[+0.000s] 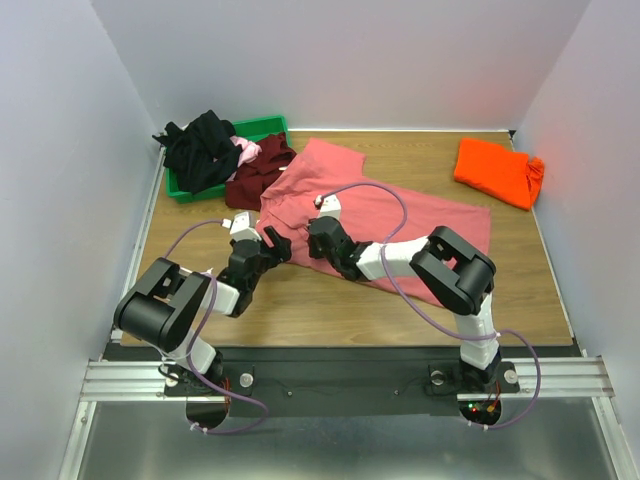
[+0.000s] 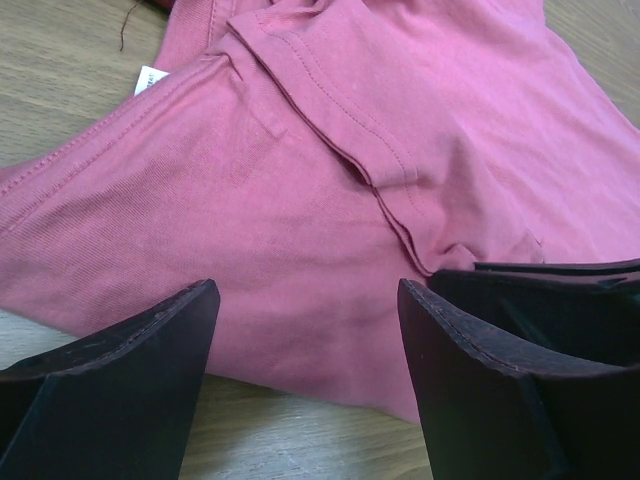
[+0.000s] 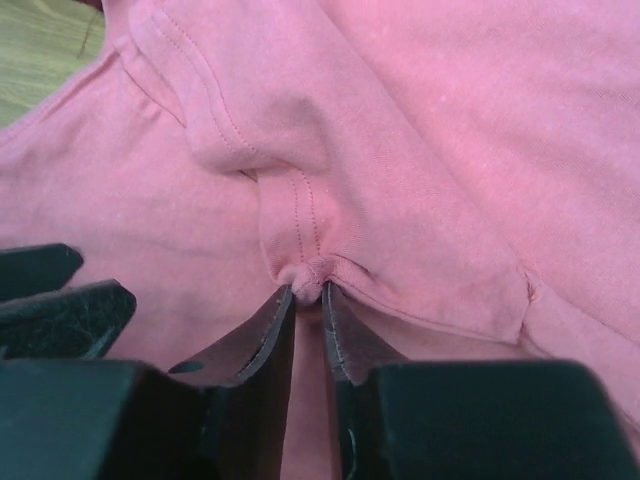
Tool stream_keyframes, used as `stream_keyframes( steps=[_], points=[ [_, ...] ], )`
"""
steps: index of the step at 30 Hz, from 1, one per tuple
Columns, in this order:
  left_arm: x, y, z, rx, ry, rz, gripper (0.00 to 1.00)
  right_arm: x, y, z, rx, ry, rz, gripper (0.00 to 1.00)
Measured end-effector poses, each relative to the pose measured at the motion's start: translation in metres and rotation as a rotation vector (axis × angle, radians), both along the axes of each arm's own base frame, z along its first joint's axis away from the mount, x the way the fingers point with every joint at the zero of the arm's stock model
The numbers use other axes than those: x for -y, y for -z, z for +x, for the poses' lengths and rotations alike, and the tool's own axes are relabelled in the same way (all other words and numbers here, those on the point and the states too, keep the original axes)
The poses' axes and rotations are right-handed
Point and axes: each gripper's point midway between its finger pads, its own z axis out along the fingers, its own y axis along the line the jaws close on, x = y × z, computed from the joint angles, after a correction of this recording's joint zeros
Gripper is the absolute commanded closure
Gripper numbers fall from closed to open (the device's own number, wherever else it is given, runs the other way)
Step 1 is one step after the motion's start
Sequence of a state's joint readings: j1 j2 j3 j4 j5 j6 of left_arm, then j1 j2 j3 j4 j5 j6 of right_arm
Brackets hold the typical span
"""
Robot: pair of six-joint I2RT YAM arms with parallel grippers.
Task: Fold and stack the t-shirts
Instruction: Fold the tshirt
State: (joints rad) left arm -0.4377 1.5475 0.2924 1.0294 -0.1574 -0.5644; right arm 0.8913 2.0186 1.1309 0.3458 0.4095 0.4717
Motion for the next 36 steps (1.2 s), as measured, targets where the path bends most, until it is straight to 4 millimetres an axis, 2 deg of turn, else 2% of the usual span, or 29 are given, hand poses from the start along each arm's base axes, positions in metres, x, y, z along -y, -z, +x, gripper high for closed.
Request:
stream_keyframes(
  steps=[6,12,20,23,27,36],
  points=[
    [-0.001,0.001,-0.001,0.000,0.000,0.002,0.16,0.001,-0.001,0.001,0.010,0.005,0.002,0.99],
    [0.006,-0.008,-0.002,0.030,0.024,0.007,0.16,0.011,-0.004,-0.002,0.021,0.020,-0.009,1.00],
    [0.034,-0.026,-0.006,0.101,0.110,-0.029,0.16,0.017,-0.014,0.003,0.060,0.043,-0.030,1.00],
    [0.041,-0.022,-0.004,0.102,0.130,-0.038,0.16,0.020,-0.015,0.006,0.073,0.055,-0.044,1.00],
    [0.045,-0.001,-0.004,0.066,0.148,-0.033,0.16,0.025,-0.022,0.015,0.089,0.082,-0.043,1.00],
    [0.053,-0.001,0.001,0.096,0.160,-0.074,0.16,0.042,-0.049,0.056,0.134,0.167,0.004,1.00]
  ],
)
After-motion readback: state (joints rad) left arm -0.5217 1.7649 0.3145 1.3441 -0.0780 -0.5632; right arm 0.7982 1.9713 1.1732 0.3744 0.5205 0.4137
